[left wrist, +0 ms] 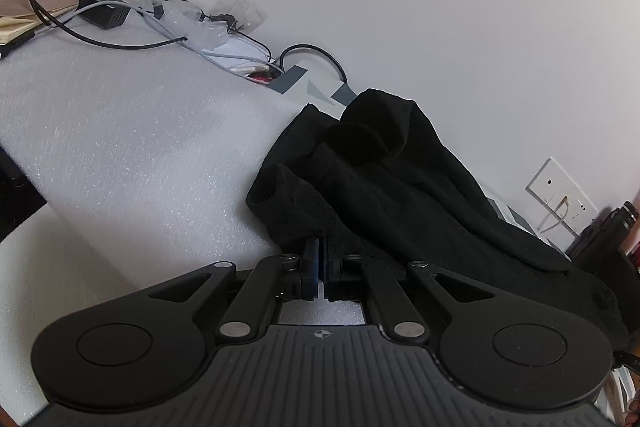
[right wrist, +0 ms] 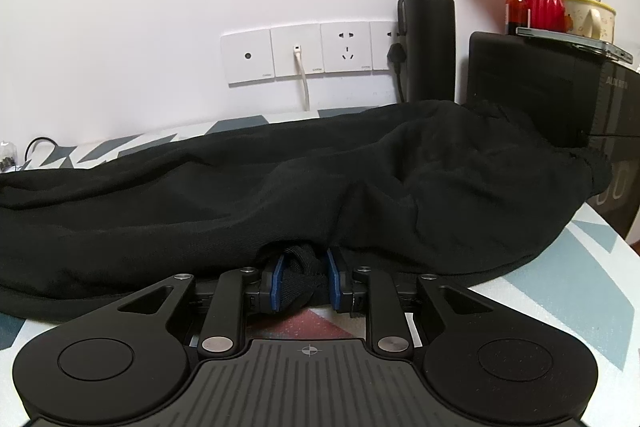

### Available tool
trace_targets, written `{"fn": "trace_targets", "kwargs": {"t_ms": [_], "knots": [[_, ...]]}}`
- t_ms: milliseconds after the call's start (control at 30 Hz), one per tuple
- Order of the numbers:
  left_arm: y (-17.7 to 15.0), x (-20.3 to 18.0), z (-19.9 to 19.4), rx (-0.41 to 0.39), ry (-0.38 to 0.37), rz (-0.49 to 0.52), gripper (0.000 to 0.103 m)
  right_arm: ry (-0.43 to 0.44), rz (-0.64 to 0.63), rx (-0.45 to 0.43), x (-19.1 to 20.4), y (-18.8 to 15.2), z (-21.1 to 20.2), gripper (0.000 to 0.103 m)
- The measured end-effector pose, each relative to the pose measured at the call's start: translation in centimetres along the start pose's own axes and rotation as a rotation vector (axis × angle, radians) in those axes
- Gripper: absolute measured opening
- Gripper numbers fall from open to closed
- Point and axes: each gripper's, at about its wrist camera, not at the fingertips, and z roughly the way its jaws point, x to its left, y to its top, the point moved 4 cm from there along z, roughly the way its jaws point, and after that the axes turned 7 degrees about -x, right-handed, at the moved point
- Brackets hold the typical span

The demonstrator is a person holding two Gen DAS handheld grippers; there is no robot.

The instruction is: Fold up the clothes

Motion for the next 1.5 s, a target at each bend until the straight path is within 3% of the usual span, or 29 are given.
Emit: {"fn": "trace_targets", "kwargs": {"t_ms": [300,467,900,1500], "knots": [[0.0,-0.1,-0.2,0.001,0.009,0.010,0.002,0.002,0.006,0.000,-0.1,0.0,-0.1,0.020],[0.0,-1.2,-0.7,-0.010,0.018,0.082,0.002,0.010,0.034,-0.004,-0.6,0.1,-0.1,0.020],[-0.4,-0.7,0.0,0.019,0.034,0.076,0.003,0.001,0.027,0.002,-0.6,0.0,0.2,0.021],[-1.0,-0.4,0.1,0.002,0.048,0.053,0.004,-0.029,-0.043,0.007,0.5,-0.1,0.3,0.023]]}}
